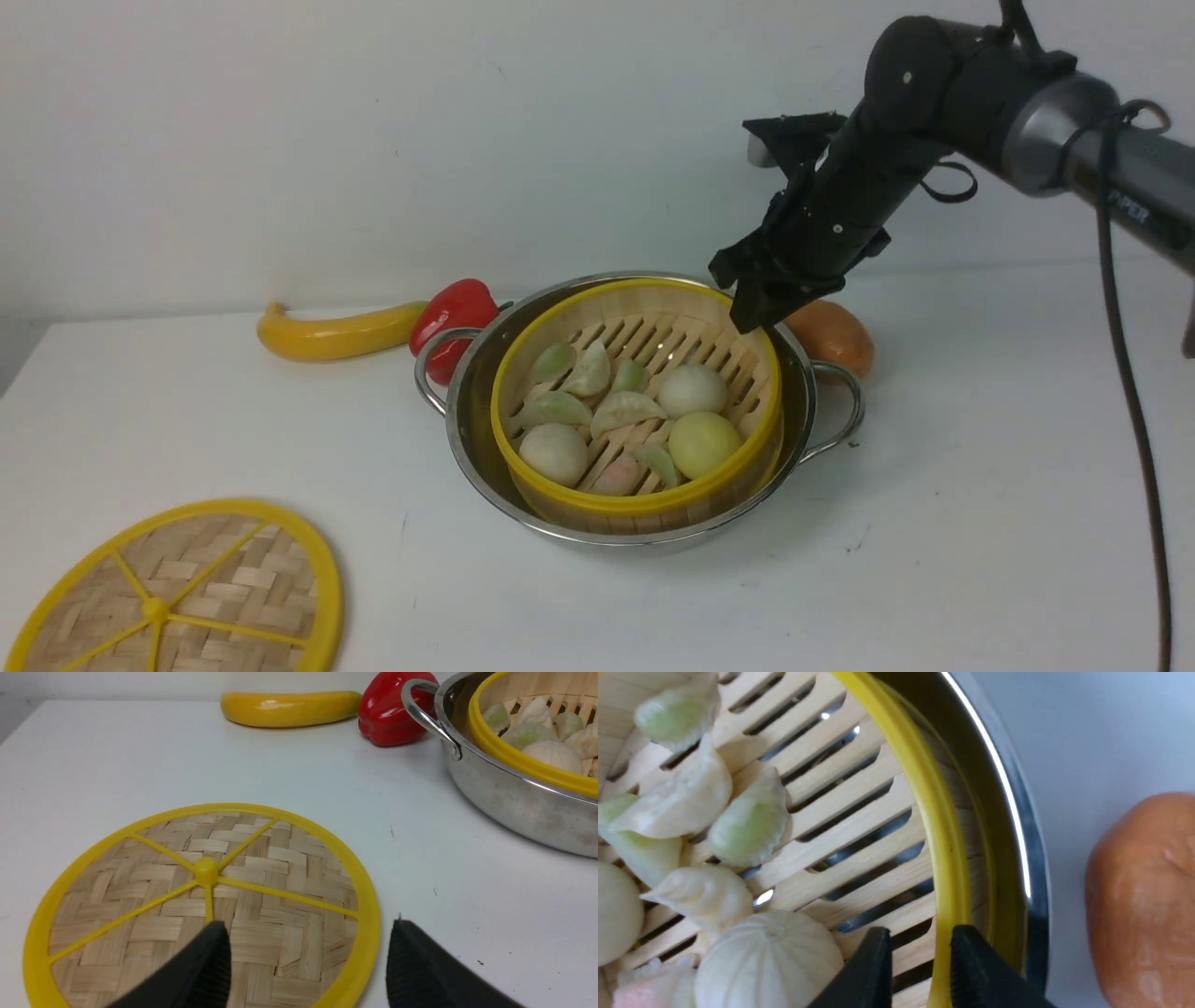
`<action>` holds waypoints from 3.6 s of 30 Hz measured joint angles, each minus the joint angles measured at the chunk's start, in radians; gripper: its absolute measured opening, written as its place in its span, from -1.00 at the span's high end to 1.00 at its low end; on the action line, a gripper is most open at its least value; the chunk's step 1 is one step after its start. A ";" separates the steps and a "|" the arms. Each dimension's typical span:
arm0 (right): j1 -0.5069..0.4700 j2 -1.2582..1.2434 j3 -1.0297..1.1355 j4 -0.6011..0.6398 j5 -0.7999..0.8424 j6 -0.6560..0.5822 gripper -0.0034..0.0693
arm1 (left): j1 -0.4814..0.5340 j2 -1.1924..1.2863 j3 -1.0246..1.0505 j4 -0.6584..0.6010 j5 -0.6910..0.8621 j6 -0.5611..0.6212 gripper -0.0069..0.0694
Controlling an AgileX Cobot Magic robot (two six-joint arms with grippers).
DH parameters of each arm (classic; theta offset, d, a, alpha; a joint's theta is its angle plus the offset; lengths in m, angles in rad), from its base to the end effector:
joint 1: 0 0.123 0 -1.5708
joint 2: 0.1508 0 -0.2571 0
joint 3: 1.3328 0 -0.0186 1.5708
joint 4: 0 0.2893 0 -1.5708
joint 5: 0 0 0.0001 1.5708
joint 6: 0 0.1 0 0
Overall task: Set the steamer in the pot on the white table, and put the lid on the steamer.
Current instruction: 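Place the bamboo steamer basket of food into the steel pot with the right gripper, then grasp the bamboo steamer lid lying on the table by its centre knob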
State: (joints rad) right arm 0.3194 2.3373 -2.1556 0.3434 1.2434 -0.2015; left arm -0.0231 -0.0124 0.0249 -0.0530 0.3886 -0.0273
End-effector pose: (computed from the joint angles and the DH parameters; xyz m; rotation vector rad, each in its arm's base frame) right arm 0.4812 0.1927 0.1787 -0.6411 2.8153 0.5116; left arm 0.1275 -0.0050 0.1677 -0.0364 1.8847 -0.0870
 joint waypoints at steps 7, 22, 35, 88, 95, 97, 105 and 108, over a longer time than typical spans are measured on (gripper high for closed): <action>0.035 0.006 -0.004 -0.088 -0.010 0.000 0.44 | 0.000 0.000 0.000 0.000 0.000 -0.001 -0.28; 0.039 0.007 -0.005 -0.106 -0.009 0.046 0.47 | 0.000 0.000 0.000 0.000 0.000 0.000 -0.28; 0.041 0.034 -0.006 -0.089 -0.020 0.063 0.47 | 0.000 0.000 0.000 0.000 0.000 0.000 -0.28; 0.044 -0.346 -0.597 0.019 0.044 0.294 0.99 | 0.000 0.000 0.000 0.000 0.000 0.009 -0.28; 0.044 -0.349 -0.597 0.071 0.045 0.285 0.98 | 0.000 0.000 0.000 0.000 0.000 0.009 -0.28; 0.044 -0.349 -0.597 0.039 0.046 0.296 0.97 | 0.000 0.000 0.000 0.000 0.000 0.009 -0.28; 0.044 -0.363 -0.586 -0.055 0.047 0.324 0.96 | 0.000 0.000 0.000 0.000 0.000 0.009 -0.28; 0.044 -0.448 -0.492 -0.116 0.049 0.269 0.95 | 0.000 0.000 0.000 0.000 0.000 0.009 -0.28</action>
State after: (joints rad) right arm 0.3635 1.8889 -2.6477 0.2273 1.2925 0.0674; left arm -0.0231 -0.0124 0.0249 -0.0530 0.3886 -0.0182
